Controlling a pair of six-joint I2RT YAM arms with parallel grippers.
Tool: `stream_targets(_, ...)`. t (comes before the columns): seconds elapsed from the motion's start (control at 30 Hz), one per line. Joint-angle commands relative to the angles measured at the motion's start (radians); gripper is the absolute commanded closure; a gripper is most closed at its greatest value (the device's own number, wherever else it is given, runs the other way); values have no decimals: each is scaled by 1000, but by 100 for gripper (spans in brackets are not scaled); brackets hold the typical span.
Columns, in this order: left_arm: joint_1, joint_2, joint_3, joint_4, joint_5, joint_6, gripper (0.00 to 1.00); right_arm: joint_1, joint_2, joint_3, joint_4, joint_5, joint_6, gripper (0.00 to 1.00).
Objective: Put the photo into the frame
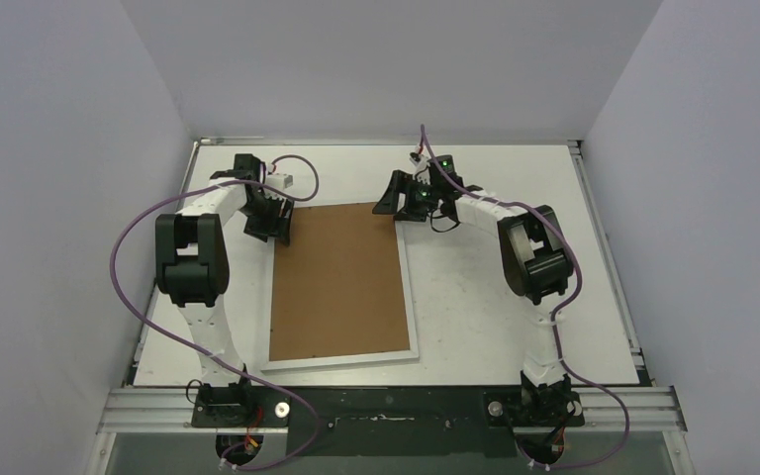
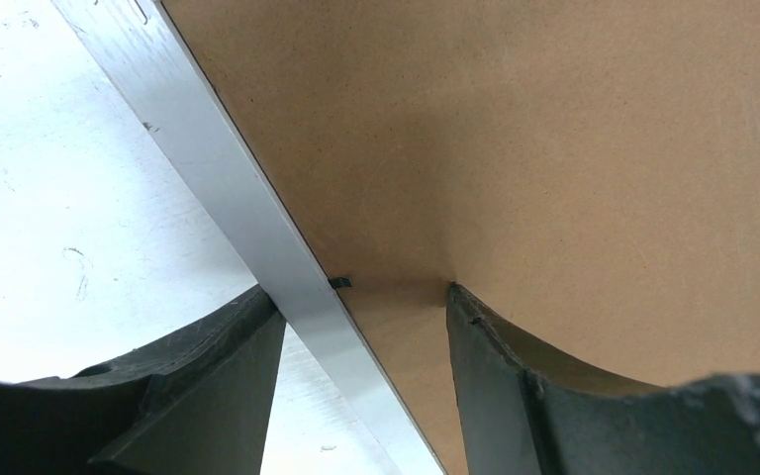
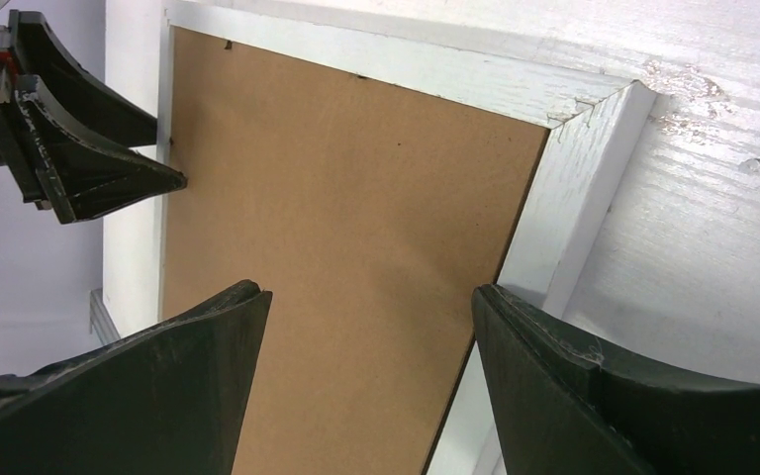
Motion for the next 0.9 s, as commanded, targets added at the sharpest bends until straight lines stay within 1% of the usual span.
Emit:
stream_targets(0.0,-62,72,-28,102,5,58,44,83,81,4,-107,28,-38,23)
stream_targets(0.17,-63,77,-15,97,19,61,44,107,114,-5,-116,46,-45,23)
stream_targets(0.43,-68,84,-2,93,30,65,45,131,142,-64,-77,57,-27,23)
stream_targets(0.7,-69,83,0,90,41,66,46,150,149,-66,-143,144,-87,23)
stream_targets(0.87,-76,88,5,90,49,66,46,167,164,-98,-119,114,-77,23)
